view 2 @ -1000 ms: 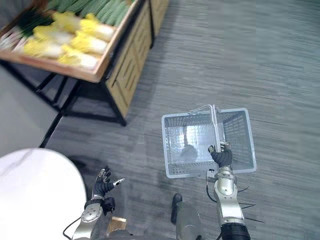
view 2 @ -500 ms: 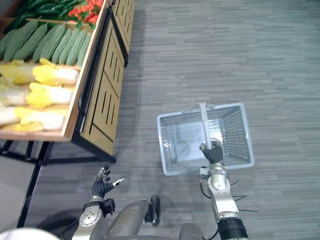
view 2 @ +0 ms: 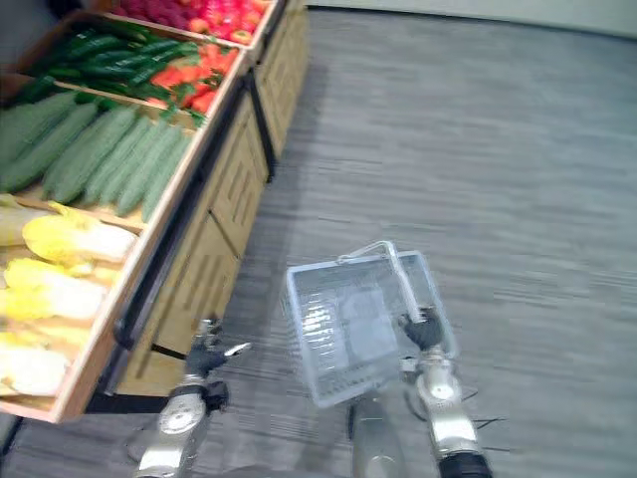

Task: Pick vegetable in the basket

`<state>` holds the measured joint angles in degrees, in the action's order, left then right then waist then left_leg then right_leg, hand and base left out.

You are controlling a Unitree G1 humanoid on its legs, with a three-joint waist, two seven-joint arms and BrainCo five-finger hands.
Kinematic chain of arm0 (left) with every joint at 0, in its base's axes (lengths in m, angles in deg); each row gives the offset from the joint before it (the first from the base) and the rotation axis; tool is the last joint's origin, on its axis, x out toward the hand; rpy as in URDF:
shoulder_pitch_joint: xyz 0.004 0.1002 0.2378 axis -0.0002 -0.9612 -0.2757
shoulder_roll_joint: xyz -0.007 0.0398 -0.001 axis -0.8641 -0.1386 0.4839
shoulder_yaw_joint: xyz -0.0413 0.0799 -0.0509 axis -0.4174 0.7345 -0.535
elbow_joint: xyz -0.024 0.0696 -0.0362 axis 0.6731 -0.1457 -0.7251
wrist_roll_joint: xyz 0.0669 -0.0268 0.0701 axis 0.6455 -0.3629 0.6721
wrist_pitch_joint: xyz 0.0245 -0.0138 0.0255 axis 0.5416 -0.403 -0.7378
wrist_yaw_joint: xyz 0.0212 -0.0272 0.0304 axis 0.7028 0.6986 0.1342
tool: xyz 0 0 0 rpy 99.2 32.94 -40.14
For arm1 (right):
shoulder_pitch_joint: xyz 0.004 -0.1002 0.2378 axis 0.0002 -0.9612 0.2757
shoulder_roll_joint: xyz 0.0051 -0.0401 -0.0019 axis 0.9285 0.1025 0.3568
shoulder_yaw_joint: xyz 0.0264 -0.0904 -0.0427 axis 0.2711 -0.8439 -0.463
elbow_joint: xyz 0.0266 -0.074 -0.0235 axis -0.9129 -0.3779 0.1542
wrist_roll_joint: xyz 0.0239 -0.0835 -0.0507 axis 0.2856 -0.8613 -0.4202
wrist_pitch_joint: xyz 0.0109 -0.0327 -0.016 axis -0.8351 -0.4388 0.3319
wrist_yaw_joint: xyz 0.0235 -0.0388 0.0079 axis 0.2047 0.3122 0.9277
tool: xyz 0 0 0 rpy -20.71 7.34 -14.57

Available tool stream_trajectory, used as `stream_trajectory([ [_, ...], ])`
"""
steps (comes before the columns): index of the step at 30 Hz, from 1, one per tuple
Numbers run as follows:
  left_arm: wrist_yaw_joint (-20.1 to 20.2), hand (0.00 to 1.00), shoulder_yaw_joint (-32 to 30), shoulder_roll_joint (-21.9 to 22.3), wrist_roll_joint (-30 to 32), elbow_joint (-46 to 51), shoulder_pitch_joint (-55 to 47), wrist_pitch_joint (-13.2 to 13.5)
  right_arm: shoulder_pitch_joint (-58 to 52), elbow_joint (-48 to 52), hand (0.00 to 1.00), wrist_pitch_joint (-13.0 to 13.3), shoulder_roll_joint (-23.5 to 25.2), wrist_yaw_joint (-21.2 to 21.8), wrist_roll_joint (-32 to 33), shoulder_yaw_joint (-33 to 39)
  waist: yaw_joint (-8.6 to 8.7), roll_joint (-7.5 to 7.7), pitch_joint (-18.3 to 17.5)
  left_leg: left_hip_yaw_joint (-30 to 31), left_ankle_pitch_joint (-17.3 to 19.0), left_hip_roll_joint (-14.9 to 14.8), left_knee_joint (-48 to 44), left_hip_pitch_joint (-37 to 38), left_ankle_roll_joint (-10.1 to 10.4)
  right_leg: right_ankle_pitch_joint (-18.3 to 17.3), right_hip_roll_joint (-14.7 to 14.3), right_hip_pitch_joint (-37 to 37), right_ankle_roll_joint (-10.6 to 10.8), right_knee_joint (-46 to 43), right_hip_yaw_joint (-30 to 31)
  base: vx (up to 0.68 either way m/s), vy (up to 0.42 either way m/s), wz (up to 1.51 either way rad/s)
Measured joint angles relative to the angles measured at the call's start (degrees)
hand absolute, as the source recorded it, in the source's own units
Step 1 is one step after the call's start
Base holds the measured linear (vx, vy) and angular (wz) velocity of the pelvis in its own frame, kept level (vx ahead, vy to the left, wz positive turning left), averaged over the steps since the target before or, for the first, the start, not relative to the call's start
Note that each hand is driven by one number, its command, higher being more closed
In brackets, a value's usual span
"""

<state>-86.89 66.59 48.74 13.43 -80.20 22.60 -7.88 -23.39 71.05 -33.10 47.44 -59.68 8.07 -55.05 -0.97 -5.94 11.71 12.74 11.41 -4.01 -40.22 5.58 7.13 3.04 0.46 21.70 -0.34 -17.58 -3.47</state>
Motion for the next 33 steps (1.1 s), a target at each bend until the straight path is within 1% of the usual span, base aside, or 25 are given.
stream_trajectory([
  [1, -0.6, 0.00, -0.4, 0.8, 0.1, 3.6, -0.3, 0.1, -0.6, 0.2, 1.00, -0.2, 0.9, -0.3, 0.0, 0.0, -1.30, -0.05, 0.6, -0.8, -2.8, -1.5, -10.4, -4.5, 1.9, -2.7, 0.3, -4.8, -0.9, 0.5, -2.0, 0.63, -0.277, 0.94],
  [2, -0.8, 0.00, -0.3, 1.0, 0.3, 5.4, -0.3, 0.2, -1.2, 0.6, 1.00, -0.3, 1.2, -0.5, 0.0, 0.2, -1.57, -0.04, 0.9, -2.0, -2.2, -2.4, -14.1, -6.8, 1.5, -3.5, 0.4, -7.4, -1.1, 1.3, -3.1, 0.59, -0.243, 1.19],
  [3, -1.3, 0.00, -0.4, 0.9, 0.6, 9.5, -0.8, 0.7, -2.1, 1.6, 1.00, -0.3, 1.5, -1.7, 0.0, 0.7, -1.94, 0.25, 1.1, -5.4, 0.2, -3.9, -18.7, -11.7, -1.2, -4.2, 0.8, -12.4, -2.0, 3.3, -5.8, 0.62, -0.213, 1.19],
  [4, -2.3, 0.00, -0.8, 0.7, 1.2, 13.4, -1.1, 1.6, -2.7, 2.7, 1.00, 0.4, 1.6, -2.7, 0.0, 1.3, -2.51, 1.02, 1.6, -9.8, 2.3, -3.9, -18.3, -16.3, -3.2, -4.4, 2.0, -16.4, -2.1, 5.9, -7.9, 0.58, -0.180, 1.12],
  [5, -2.7, 0.00, -1.2, 0.8, 1.5, 15.0, -1.1, 1.9, -2.9, 3.1, 1.00, 0.8, 1.4, -2.9, 0.0, 2.0, -2.83, 1.22, 1.7, -12.1, 3.4, -3.8, -16.8, -18.6, -3.5, -4.4, 2.6, -17.9, -2.1, 7.1, -8.9, 0.50, -0.115, 0.96],
  [6, -3.8, 0.00, -1.7, 0.7, 1.8, 17.4, -0.7, 2.8, -3.1, 3.5, 1.00, 1.9, 1.1, -3.1, 0.0, 4.5, -2.98, 1.21, 1.7, -17.3, 3.9, -3.9, -9.9, -22.4, -3.4, -5.1, 3.6, -20.4, -1.0, 8.8, -11.4, 0.36, -0.027, 1.00],
  [7, -5.1, 0.00, -2.0, 0.9, 3.1, 19.4, -1.0, 3.1, -3.5, 3.9, 1.00, 2.8, 0.9, -3.6, 0.3, 7.2, -2.83, 0.85, 1.8, -22.3, 0.4, -4.1, 1.7, -23.5, -2.7, -7.5, 4.0, -23.2, 0.8, 9.2, -14.0, 0.35, -0.001, 1.09],
  [8, -5.6, 0.00, -2.0, 1.0, 4.0, 20.3, -1.1, 3.2, -3.9, 4.0, 1.00, 3.1, 0.6, -3.9, 0.6, 8.3, -2.69, -0.52, 1.4, -25.0, -2.9, -4.2, 6.4, -23.9, -5.0, -8.9, 3.4, -24.6, 1.6, 9.1, -15.7, 0.37, 0.029, 1.47],
  [9, -6.4, 0.00, -2.0, 0.5, 5.8, 20.9, -0.7, 3.2, -5.0, 3.1, 1.00, 3.2, 0.8, -4.7, 0.8, 11.3, -2.00, 0.20, 0.8, -28.7, -2.2, -3.3, 8.9, -22.3, -7.9, -11.6, 4.8, -26.4, 3.0, 8.3, -19.0, 0.35, 0.048, 1.70],
  [10, -7.6, 0.00, -2.2, 0.4, 7.8, 22.3, -0.1, 3.1, -5.1, 2.1, 1.00, 3.5, 0.5, -5.0, 0.9, 13.4, -1.20, 1.33, 0.6, -30.7, -3.3, -1.0, 13.1, -21.2, -9.6, -12.3, 6.6, -26.5, 3.5, 7.9, -22.3, 0.34, 0.048, 1.72],
  [13, -8.8, 0.00, -3.2, 0.4, 11.1, 25.7, 0.0, 2.9, -4.2, -0.5, 1.00, 3.7, 0.7, -5.1, 1.5, 16.8, -1.64, 2.10, 1.0, -30.4, -4.2, 1.6, 17.5, -20.6, -12.1, -12.9, 7.6, -27.3, 4.3, 7.5, -25.6, 0.25, 0.046, 1.09],
  [15, -10.0, 0.00, -3.7, 0.5, 14.5, 28.8, -1.3, 2.6, -4.0, -3.6, 1.00, 3.7, 0.7, -4.9, 1.9, 17.5, -1.49, 2.49, 1.2, -27.8, -3.1, 4.0, 20.1, -16.9, -13.9, -14.4, 9.6, -29.6, 5.3, 2.6, -26.7, 0.26, -0.014, 0.99],
  [16, -10.0, 0.00, -3.6, 0.5, 15.7, 29.6, -1.4, 2.6, -3.9, -4.3, 1.00, 3.7, 0.7, -4.6, 2.1, 17.5, -1.43, 2.66, 1.2, -26.8, -2.9, 4.5, 20.3, -16.3, -13.9, -14.9, 10.1, -29.3, 5.3, -0.6, -26.9, 0.23, -0.028, 1.00],
  [17, -10.0, 0.00, -3.5, 0.5, 17.7, 30.9, -1.5, 2.6, -3.9, -5.6, 1.00, 3.7, 0.7, -3.9, 2.5, 17.5, -1.25, 3.22, 1.6, -24.7, -2.3, 5.3, 20.6, -14.9, -14.0, -15.1, 12.1, -27.9, 5.5, -8.9, -26.8, 0.14, -0.031, 0.91],
  [18, -10.0, 0.00, -3.5, 0.2, 18.5, 32.0, -1.4, 2.5, -4.5, -6.1, 1.00, 3.6, 1.0, -3.4, 2.4, 17.3, -0.96, 3.05, 1.5, -22.8, -1.3, 5.8, 21.2, -13.7, -14.3, -14.5, 13.4, -25.7, 4.6, -16.5, -25.1, 0.22, -0.054, 1.23],
  [19, -10.0, 0.00, -3.1, -0.6, 19.8, 32.9, -1.3, 2.5, -5.7, -6.6, 1.00, 3.6, 2.1, -2.2, 2.5, 16.9, -0.25, 3.98, 1.5, -19.9, -0.9, 6.7, 21.5, -12.8, -14.6, -15.1, 14.2, -22.1, 2.5, -24.9, -19.8, 0.14, -0.054, 1.06],
  [20, -10.1, 0.00, -3.1, -0.9, 20.4, 33.0, -1.3, 2.5, -6.3, -6.7, 1.00, 3.6, 2.6, -1.7, 2.5, 16.8, 0.26, 4.38, 1.4, -18.4, -0.9, 7.1, 21.5, -12.6, -14.6, -16.6, 13.4, -20.7, 2.5, -26.6, -16.6, 0.19, -0.107, 1.16],
  [21, -10.1, 0.00, -3.1, -1.2, 21.7, 32.9, -1.6, 1.9, -7.0, -6.6, 1.00, 3.6, 3.5, -1.2, 2.9, 16.8, 0.32, 4.60, 1.4, -16.4, -0.8, 7.1, 21.6, -12.2, -14.6, -18.8, 11.4, -17.9, 2.7, -27.4, -11.0, 0.16, -0.125, 0.94],
  [22, -10.1, 0.00, -3.0, -1.1, 23.0, 32.9, -1.7, 0.8, -7.6, -6.1, 1.00, 3.6, 4.1, -1.0, 3.2, 16.8, 0.38, 4.62, 1.4, -14.3, -0.7, 7.1, 21.8, -11.7, -14.2, -20.4, 9.6, -15.5, 3.0, -27.0, -6.5, 0.14, -0.099, 0.83],
  [24, -10.1, 0.00, -2.8, -0.6, 24.3, 32.9, -1.7, 0.2, -9.5, -3.4, 1.00, 3.6, 5.2, -0.2, 3.6, 16.6, 0.45, 4.64, 1.3, -11.5, -0.1, 7.1, 21.1, -11.4, -13.2, -21.8, 7.6, -12.5, 3.8, -24.8, -0.3, 0.10, -0.151, 0.81],
  [26, -10.4, 0.00, -2.8, -0.3, 25.2, 32.7, -1.6, 0.0, -11.4, -1.1, 1.00, 3.6, 5.9, 0.5, 3.8, 15.8, 0.73, 5.08, 0.9, -8.8, 0.7, 7.1, 19.7, -11.7, -11.7, -21.8, 6.4, -11.8, 4.1, -18.9, 4.9, 0.10, -0.217, 0.85],
  [27, -10.9, 0.00, -2.9, -0.2, 25.8, 32.7, -1.6, -0.1, -12.2, -0.1, 1.00, 3.6, 6.8, 1.0, 4.0, 15.7, 0.57, 6.27, 0.1, -7.8, 1.6, 7.6, 18.1, -12.6, -10.3, -18.6, 6.9, -12.3, 4.0, -12.1, 5.6, 0.10, -0.262, 0.81],
  [28, -11.0, 0.00, -3.2, 0.0, 26.4, 31.6, -0.9, -0.4, -12.9, -0.1, 1.00, 3.6, 7.3, 1.4, 4.2, 15.7, 0.33, 7.25, -0.7, -6.8, 3.1, 7.8, 15.9, -14.2, -8.6, -18.1, 7.6, -13.5, 6.4, -9.1, 5.1, 0.08, -0.285, 0.77],
  [31, -10.9, 0.00, -3.2, 1.4, 26.7, 29.7, -0.8, -1.7, -13.5, 0.1, 1.00, 3.5, 6.9, 1.9, 4.1, 13.3, -0.23, 6.19, -2.0, -8.4, 3.1, 4.0, 16.7, -13.8, -6.7, -17.8, 5.6, -14.6, 4.9, -7.8, 1.6, 0.09, -0.260, 0.47],
  [33, -10.9, 0.00, -3.4, 1.6, 27.6, 28.2, -0.4, -2.2, -13.7, 0.3, 1.00, 3.5, 6.9, 2.7, 4.1, 13.3, -0.26, 6.15, -2.1, -8.1, 2.2, 3.7, 19.0, -12.7, -5.4, -17.5, 5.4, -15.9, 4.5, -6.4, 0.7, 0.07, -0.168, 0.16],
])
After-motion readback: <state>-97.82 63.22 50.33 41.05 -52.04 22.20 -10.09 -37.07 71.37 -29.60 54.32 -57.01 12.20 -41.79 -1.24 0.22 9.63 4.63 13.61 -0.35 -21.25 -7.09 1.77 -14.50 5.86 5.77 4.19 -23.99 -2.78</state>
